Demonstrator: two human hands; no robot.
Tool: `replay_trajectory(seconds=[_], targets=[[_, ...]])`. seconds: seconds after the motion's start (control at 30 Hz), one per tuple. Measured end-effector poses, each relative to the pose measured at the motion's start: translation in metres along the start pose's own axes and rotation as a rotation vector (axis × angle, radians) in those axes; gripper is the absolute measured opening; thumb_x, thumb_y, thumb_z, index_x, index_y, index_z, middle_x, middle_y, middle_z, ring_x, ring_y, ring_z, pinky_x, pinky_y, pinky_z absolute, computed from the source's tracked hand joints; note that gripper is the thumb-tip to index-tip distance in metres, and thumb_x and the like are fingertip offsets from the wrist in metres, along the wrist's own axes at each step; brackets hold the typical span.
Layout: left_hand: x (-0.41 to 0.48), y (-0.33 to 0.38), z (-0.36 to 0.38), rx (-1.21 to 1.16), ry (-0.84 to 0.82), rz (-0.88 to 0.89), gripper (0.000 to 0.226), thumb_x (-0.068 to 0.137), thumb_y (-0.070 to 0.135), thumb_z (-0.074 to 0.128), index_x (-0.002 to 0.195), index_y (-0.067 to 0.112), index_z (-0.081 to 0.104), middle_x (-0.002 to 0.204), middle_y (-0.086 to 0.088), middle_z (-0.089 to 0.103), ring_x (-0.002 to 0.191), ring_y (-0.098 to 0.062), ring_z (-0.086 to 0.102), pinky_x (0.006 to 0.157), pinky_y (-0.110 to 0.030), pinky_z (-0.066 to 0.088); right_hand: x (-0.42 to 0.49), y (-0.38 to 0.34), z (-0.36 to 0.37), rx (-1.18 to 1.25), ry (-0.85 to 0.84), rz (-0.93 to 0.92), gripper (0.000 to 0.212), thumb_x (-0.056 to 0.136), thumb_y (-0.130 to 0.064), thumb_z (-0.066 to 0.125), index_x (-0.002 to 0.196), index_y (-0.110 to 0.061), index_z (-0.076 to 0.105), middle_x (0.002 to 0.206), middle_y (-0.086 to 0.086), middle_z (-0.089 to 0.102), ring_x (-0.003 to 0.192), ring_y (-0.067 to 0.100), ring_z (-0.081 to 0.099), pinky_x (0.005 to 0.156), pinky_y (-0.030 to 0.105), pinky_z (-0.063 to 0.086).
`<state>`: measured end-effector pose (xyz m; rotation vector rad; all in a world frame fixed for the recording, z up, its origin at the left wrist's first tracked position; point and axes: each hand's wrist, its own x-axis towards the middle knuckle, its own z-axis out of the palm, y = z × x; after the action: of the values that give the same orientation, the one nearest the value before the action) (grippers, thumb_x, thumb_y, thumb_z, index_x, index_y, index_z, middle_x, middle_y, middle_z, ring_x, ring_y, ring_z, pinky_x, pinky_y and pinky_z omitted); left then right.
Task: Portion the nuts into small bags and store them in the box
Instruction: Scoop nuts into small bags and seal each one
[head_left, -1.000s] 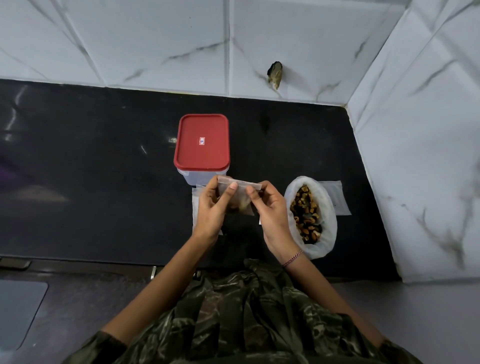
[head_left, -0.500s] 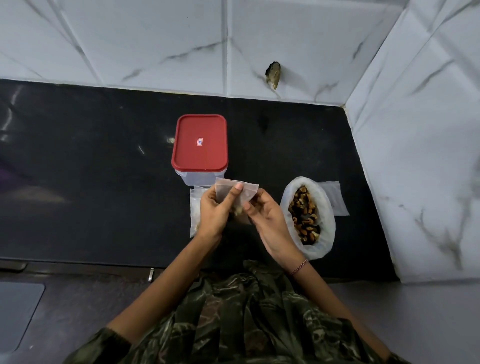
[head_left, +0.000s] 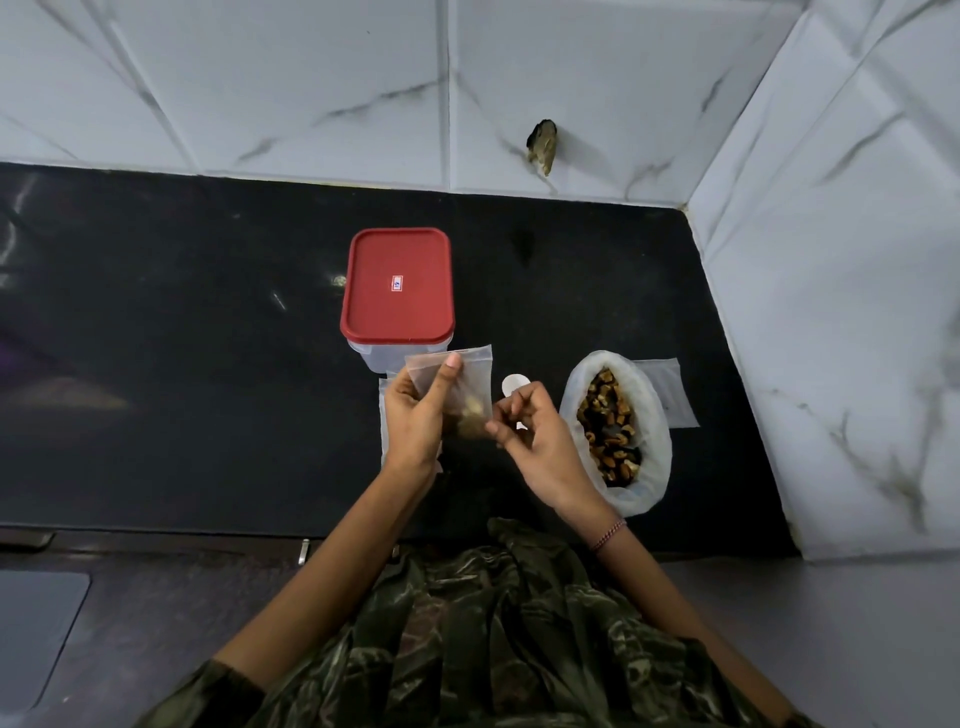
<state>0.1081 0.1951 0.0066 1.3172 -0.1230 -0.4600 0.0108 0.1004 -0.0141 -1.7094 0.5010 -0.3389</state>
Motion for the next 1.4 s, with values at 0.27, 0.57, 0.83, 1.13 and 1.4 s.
replay_trajectory(seconds=[0.27,0.57,0.83,1.13,1.4], targets=[[0.005,0.002,-0.006,-0.004,-0.007,0.0,0.009,0.091,0.016,0.06,0.086,0.011,0.065,0.077,-0.003,0.069,0.072,-0.018,0.068,0.059,-0.034,0.059,0.008,-0.01,0.003,0.104,0.031,-0.042,0.017,0.092,-0.016,0.058,0.104,-0.027,0.053,0.098,-0.007,0.056,0.093,0.004,0.056,0.084,0.029,0.051],[-0.002,0.0,-0.004,0.088,-0.144,0.053,0.025,0.085,0.023,0.061,0.103,0.006,0.065,0.093,-0.006,0.071,0.09,-0.024,0.068,0.071,-0.031,0.058,0.032,-0.025,0.009,0.125,0.172,0.0,0.005,0.09,-0.021,0.062,0.09,-0.019,0.065,0.089,-0.004,0.067,0.09,0.009,0.063,0.083,0.03,0.053],[0.003,-0.009,-0.011,0.056,-0.149,0.121,0.005,0.094,0.004,0.053,0.096,0.002,0.057,0.081,0.008,0.07,0.082,-0.008,0.066,0.071,-0.021,0.054,0.03,-0.02,0.005,0.254,0.223,0.092,0.006,0.085,-0.024,0.067,0.089,-0.019,0.068,0.093,0.003,0.07,0.096,0.02,0.066,0.091,0.044,0.052],[0.006,-0.007,-0.012,0.024,-0.113,0.136,0.012,0.092,0.003,0.055,0.082,0.009,0.055,0.078,0.003,0.064,0.079,-0.011,0.062,0.074,-0.025,0.054,0.02,-0.015,0.005,0.285,0.177,0.099,0.008,0.09,-0.017,0.06,0.089,-0.009,0.062,0.089,0.007,0.065,0.083,0.013,0.063,0.074,0.025,0.052],[-0.001,-0.01,-0.016,0.091,-0.127,0.151,0.013,0.094,0.005,0.055,0.081,0.007,0.055,0.079,-0.006,0.062,0.08,-0.022,0.06,0.073,-0.031,0.053,0.023,-0.014,0.016,0.517,0.159,0.221,0.011,0.094,-0.016,0.053,0.084,-0.014,0.058,0.096,0.01,0.062,0.097,0.029,0.06,0.088,0.044,0.049]])
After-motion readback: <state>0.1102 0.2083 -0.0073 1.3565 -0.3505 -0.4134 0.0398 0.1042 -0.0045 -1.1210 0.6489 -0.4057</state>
